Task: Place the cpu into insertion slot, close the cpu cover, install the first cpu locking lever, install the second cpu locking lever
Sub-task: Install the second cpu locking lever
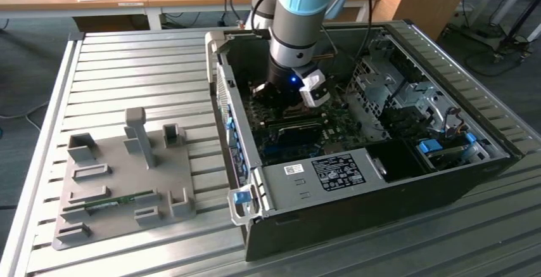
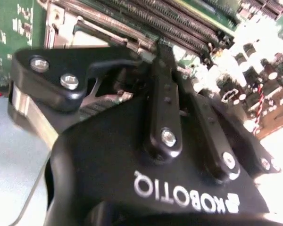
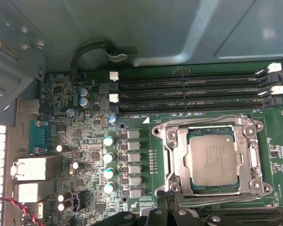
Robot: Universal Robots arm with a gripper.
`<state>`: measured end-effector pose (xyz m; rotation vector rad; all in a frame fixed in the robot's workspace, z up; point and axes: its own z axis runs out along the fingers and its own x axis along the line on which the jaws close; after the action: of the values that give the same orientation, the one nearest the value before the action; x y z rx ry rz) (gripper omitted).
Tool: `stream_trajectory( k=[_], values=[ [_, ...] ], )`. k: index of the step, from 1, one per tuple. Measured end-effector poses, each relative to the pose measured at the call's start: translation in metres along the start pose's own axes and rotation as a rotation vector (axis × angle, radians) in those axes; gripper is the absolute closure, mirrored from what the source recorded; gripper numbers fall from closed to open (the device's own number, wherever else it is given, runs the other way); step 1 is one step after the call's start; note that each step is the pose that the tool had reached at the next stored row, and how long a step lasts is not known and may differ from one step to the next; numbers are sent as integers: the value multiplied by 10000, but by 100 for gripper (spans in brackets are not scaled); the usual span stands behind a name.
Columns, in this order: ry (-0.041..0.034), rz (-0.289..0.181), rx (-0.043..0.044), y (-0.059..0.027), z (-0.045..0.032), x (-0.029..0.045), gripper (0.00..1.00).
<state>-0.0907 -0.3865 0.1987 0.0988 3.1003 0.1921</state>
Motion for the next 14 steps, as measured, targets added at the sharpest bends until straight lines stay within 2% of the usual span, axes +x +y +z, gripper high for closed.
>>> stream_trajectory(
  k=[3,9,14],
  values=[
    [-19,-3,-12,-3,31,11,89],
    [-14,-2,-8,-4,32,16,89],
    [-14,-1,-8,0,2,15,89]
  ],
)
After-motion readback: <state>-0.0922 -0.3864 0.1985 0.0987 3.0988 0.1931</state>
